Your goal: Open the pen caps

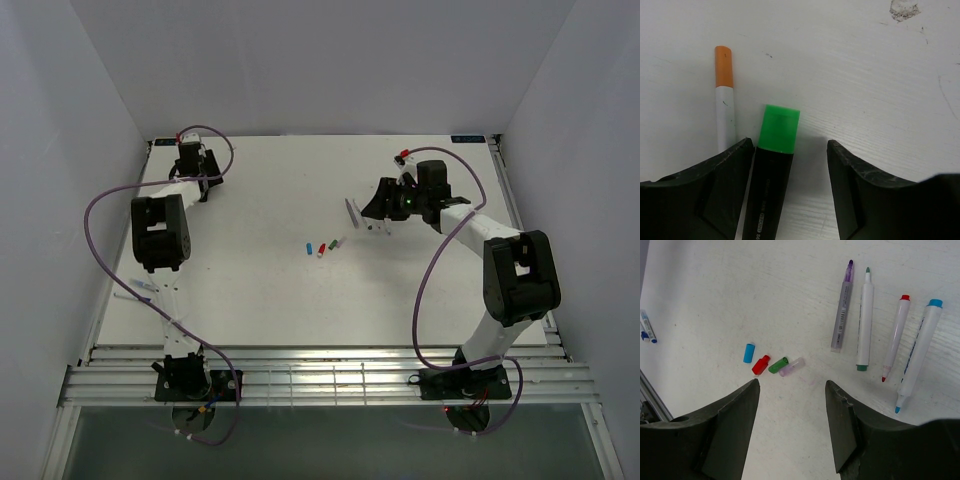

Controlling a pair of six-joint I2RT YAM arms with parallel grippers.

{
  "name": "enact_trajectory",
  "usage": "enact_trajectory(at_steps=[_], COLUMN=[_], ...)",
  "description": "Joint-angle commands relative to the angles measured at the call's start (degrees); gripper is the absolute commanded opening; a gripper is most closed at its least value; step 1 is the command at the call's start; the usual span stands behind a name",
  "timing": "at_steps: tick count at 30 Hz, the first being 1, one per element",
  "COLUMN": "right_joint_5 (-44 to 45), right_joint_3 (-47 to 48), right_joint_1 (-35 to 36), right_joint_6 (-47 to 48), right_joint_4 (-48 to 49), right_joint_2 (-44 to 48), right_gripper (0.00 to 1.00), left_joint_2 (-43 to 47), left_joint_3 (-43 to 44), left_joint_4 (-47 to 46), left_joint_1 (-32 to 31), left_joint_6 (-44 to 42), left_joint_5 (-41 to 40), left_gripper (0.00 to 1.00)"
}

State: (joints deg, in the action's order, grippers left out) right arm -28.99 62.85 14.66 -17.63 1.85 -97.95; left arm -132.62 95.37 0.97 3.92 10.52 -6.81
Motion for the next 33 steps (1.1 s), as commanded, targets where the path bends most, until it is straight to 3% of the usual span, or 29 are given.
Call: enact_trajectory(at_steps=[1,4,11,15,17,20,27,33], right_joint_5=[-1.3,-1.5,-0.6,0.0,0.4,1.2,-1.9,-2.2], right_joint_3=[-0.8,-1.3,-2.6,-3.3,-3.4,-3.9,-5.4,-6.7], right_joint_1=[-0.1,-0.1,0.4,1.1,1.7,2.5,9.7,19.4], right_joint_6=[-0.5,-1.0,-1.4,-1.4,-1.4,-1.4,-3.6,-9.4], right_joint_4=[2.1,2.5,1.7,0.5,-0.5,-1.4,-1.0,3.8], right_joint_2=[2.3,2.9,5.8,7.6,8.2,10.0,11.6,13.2], right_gripper=[0.61,0.61,0.61,0.61,0.61,0.61,0.61,0.63], left_joint_2=[-0.7,-0.2,0.4,0.5,0.8,3.0,19.9,38.2], left_joint_3=[-0.2,-1.2,-2.9,-3.4,-3.3,-3.6,-16.8,-38.7], left_joint_4=[2.4,2.2,2.5,1.8,1.7,1.8,-5.3,-13.9], left_joint_1=[-0.1,-0.1,-0.1,-0.1,-0.1,-0.2,-2.8,-9.5], left_joint_6=[1.0,2.5,7.4,9.8,10.8,13.0,22.8,32.7], left_joint_5=[3.2,6.3,14.6,19.5,21.7,25.2,36.9,43.2], left_gripper=[0.70,0.65,0.42,0.23,0.18,0.00,0.00,0.00])
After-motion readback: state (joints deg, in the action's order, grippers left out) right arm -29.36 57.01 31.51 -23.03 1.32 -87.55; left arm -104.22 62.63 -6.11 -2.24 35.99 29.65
